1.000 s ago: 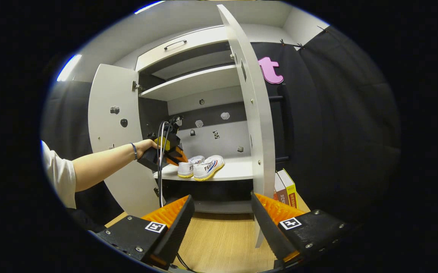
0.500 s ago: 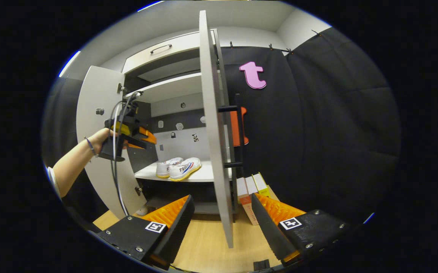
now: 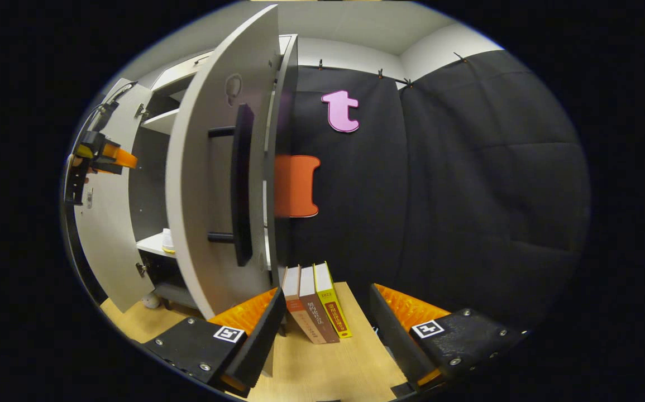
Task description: Grab one shoe with the right hand and put it into the shoe cabinet, grab the other shoe with the left hand and put it into the shoe cabinet; then close the right door with the right hand and the left door with the left hand.
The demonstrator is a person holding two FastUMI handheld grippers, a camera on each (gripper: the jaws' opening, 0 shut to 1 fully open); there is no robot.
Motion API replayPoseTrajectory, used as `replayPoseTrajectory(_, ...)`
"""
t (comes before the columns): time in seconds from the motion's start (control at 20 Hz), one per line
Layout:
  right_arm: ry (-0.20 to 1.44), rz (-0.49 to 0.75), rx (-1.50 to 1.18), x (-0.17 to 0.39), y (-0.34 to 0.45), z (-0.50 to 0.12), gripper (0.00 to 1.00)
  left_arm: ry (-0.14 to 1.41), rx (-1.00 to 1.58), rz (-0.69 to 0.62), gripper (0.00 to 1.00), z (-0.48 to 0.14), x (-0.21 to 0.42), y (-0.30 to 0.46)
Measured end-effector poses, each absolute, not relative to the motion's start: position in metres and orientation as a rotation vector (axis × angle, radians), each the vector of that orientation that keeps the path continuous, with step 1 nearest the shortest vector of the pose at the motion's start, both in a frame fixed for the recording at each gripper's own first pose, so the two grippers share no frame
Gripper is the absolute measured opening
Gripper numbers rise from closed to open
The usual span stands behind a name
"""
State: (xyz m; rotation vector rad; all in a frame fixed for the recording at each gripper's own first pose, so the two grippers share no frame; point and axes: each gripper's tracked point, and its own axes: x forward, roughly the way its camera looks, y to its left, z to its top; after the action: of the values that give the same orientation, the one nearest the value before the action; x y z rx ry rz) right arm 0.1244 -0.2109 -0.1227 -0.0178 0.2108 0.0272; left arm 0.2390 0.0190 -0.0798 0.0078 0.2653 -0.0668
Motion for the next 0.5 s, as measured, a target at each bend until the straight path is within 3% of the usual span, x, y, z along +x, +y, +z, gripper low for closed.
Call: replayPoseTrajectory(0.5, 0.185, 0.101, -0.014, 0.158, -0.177, -0.136, 0.93, 0.160, 0.058, -0.041, 0.96, -0.052, 0.155, 0.039)
